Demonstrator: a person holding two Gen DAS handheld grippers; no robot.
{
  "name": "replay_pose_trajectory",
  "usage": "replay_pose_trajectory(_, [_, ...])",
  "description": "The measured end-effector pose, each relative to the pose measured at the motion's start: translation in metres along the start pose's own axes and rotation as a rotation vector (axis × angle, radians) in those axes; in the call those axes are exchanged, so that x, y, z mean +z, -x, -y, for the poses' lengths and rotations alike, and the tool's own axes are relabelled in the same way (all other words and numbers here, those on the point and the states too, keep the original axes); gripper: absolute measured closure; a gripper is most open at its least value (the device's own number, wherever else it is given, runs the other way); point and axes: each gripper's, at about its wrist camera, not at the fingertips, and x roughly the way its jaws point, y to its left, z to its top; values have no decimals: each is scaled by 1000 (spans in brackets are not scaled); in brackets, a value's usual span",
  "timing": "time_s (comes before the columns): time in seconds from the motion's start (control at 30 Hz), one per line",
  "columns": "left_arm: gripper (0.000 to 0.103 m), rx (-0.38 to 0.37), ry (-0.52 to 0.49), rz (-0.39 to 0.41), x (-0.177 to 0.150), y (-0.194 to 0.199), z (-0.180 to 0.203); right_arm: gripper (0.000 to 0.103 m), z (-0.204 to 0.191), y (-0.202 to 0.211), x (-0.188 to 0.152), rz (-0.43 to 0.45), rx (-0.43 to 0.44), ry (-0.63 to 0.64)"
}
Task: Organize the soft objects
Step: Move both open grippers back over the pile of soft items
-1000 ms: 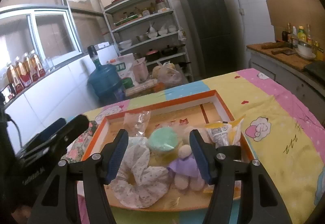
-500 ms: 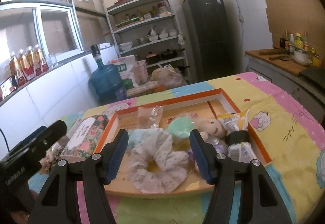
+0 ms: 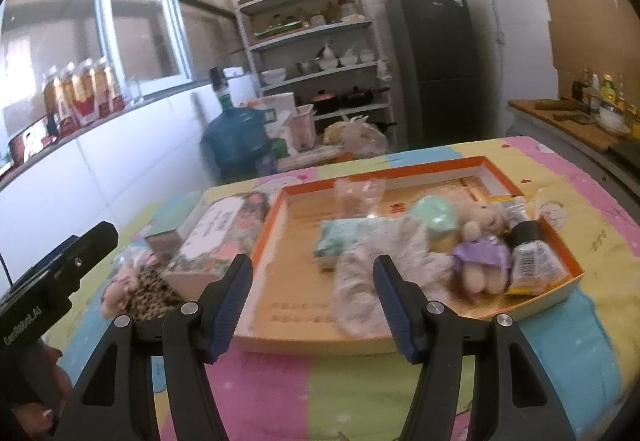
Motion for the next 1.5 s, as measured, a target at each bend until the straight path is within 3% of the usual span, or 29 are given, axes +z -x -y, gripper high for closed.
replay_pose_trajectory(0.33, [17,81,44,4,-10,24,-56,38,-54,-6,-11,-28,62,64])
replay_pose_trajectory(0.93, [17,184,97,-94,-32,24,-131,38,-136,-39,-36,-129,177,163])
replay_pose_trajectory(1.17, [17,173,106,-125,-35,14,-146,38,-152,-50,-40,-153,196,175])
replay_pose_trajectory(1.5, [17,91,91,-235,-41,-26,-140,38,-148,-64,-41,-174,177,154])
